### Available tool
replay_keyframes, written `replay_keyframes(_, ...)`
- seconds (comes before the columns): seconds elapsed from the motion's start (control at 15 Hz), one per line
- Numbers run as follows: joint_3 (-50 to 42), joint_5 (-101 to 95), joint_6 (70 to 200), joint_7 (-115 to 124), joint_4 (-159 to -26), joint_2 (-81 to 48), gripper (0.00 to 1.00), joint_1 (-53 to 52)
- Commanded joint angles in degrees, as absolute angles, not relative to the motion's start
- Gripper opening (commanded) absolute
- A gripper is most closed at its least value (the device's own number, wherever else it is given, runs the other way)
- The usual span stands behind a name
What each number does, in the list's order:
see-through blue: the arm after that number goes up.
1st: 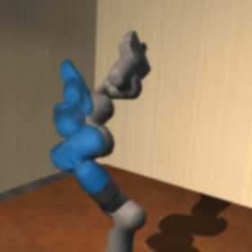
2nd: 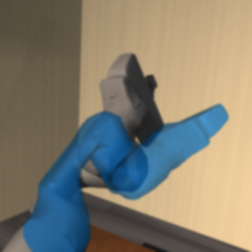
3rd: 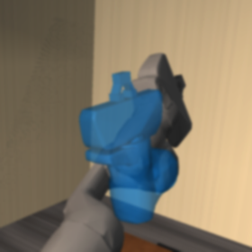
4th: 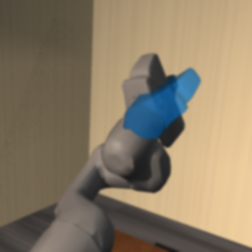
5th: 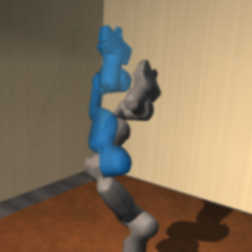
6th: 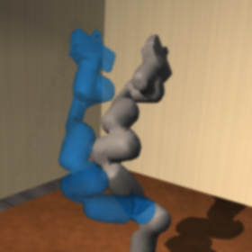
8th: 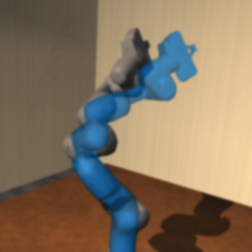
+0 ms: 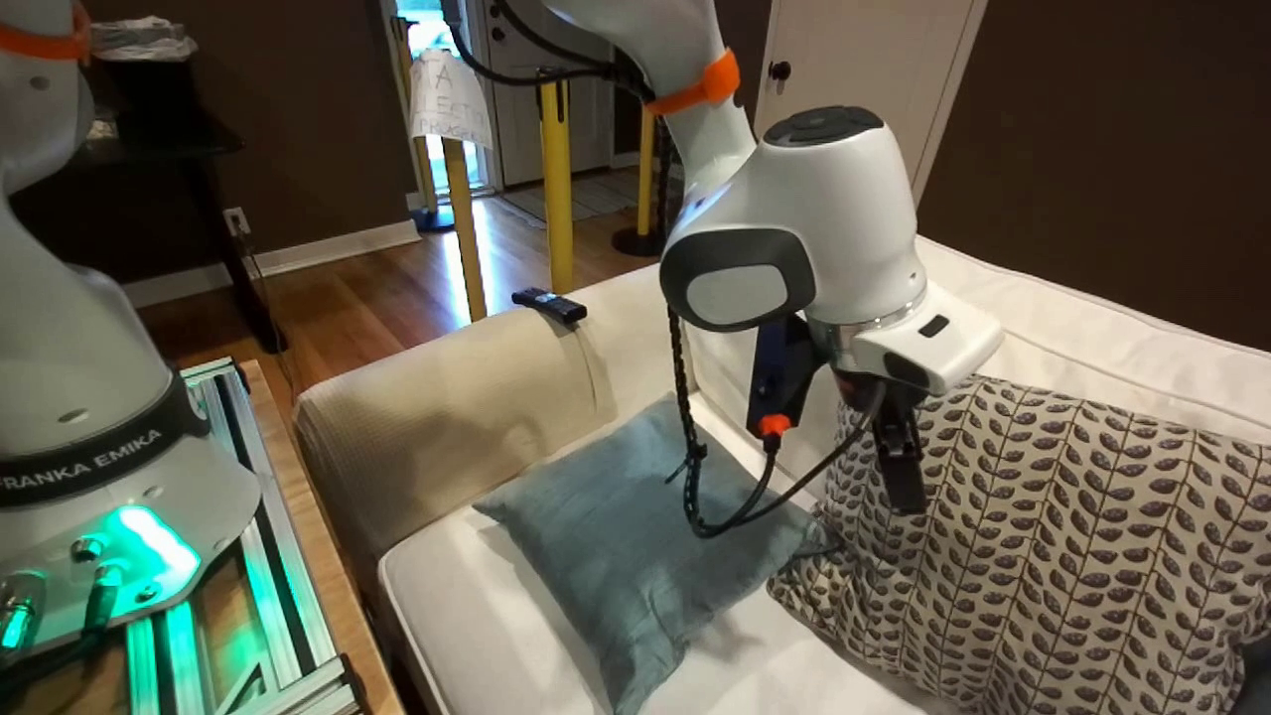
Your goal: Move the first left blue pillow forward, then put the first left brown pillow on the blue pillow
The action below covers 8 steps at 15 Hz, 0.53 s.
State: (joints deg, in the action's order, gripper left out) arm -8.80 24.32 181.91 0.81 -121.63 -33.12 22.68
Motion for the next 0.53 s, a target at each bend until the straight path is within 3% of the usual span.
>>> replay_keyframes(0.0, -3.3, 23.9, 183.7, -1.6, -117.5, -33.8, 1.00, 27.6)
replay_keyframes(0.2, 1.3, 24.7, 184.2, -2.4, -116.5, -32.0, 1.00, 31.3)
replay_keyframes(0.27, -1.9, 24.3, 183.3, -1.1, -116.4, -33.0, 1.00, 28.4)
replay_keyframes(0.47, 0.1, 24.3, 183.3, -1.4, -115.7, -32.3, 1.00, 30.3)
